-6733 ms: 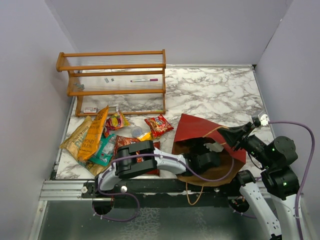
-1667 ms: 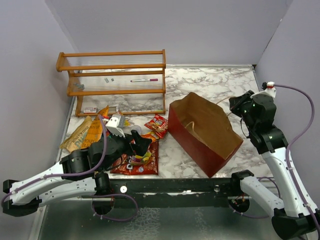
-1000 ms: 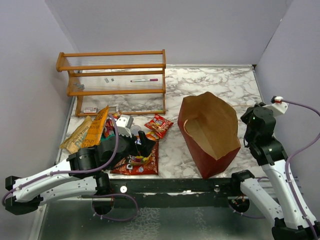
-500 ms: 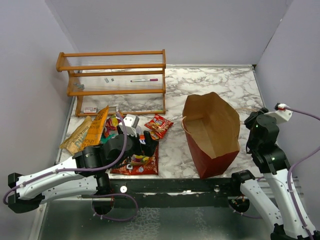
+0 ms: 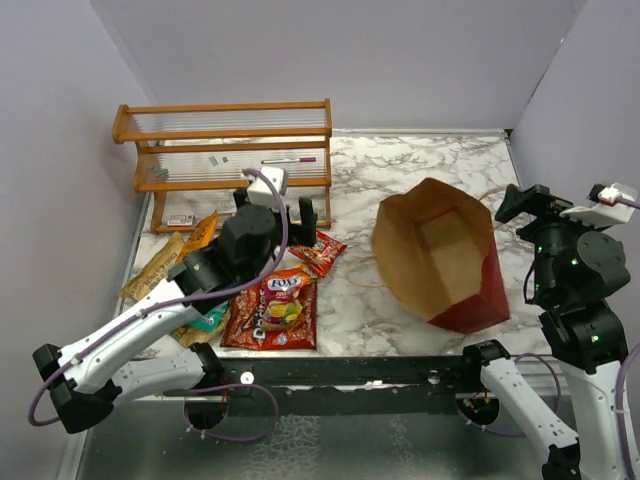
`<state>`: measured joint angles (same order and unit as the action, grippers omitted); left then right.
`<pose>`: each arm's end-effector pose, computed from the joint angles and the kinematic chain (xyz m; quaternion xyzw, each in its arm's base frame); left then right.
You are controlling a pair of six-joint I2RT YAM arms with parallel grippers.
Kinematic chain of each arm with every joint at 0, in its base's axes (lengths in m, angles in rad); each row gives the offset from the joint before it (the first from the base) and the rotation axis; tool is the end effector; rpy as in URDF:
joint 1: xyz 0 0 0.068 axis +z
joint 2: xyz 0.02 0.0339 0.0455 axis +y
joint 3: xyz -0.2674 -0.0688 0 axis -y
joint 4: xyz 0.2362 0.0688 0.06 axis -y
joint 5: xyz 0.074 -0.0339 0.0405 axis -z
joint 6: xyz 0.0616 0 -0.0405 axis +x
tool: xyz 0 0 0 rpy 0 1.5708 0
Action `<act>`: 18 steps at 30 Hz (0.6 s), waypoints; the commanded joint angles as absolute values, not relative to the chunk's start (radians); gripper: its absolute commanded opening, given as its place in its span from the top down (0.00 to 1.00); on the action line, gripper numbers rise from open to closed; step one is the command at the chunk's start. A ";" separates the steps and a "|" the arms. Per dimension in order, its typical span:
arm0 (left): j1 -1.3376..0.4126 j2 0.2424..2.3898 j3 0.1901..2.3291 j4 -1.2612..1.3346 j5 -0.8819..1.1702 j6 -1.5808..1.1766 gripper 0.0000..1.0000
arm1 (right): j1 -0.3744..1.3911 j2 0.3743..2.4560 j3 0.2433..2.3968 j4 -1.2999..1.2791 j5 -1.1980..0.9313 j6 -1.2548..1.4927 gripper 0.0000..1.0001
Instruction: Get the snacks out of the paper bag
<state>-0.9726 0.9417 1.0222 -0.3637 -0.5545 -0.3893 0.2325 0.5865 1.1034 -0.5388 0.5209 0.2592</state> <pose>0.1477 -0.1591 0.3732 0.0638 0.7840 -0.1933 0.5864 0.1047 -0.0067 0.4276 0.1893 0.6882 -0.0141 0.7002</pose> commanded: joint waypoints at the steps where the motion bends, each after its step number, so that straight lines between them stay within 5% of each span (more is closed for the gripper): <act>1: -0.790 1.008 1.170 -0.263 -0.384 -0.274 0.01 | 0.268 0.612 1.193 -0.554 0.388 0.142 0.01; 12: -0.646 1.004 1.452 -0.273 -0.354 -0.201 0.01 | 0.478 0.698 1.389 -0.569 0.297 0.086 0.01; 18: -0.646 0.975 1.451 -0.359 -0.246 -0.271 0.01 | 0.479 0.644 1.277 -0.535 0.265 0.062 0.01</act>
<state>-0.6495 0.9894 1.4635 -0.2993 -0.3546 -0.2340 0.4725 0.6739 1.3384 -0.5438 0.3210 0.1055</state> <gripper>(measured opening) 0.991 0.993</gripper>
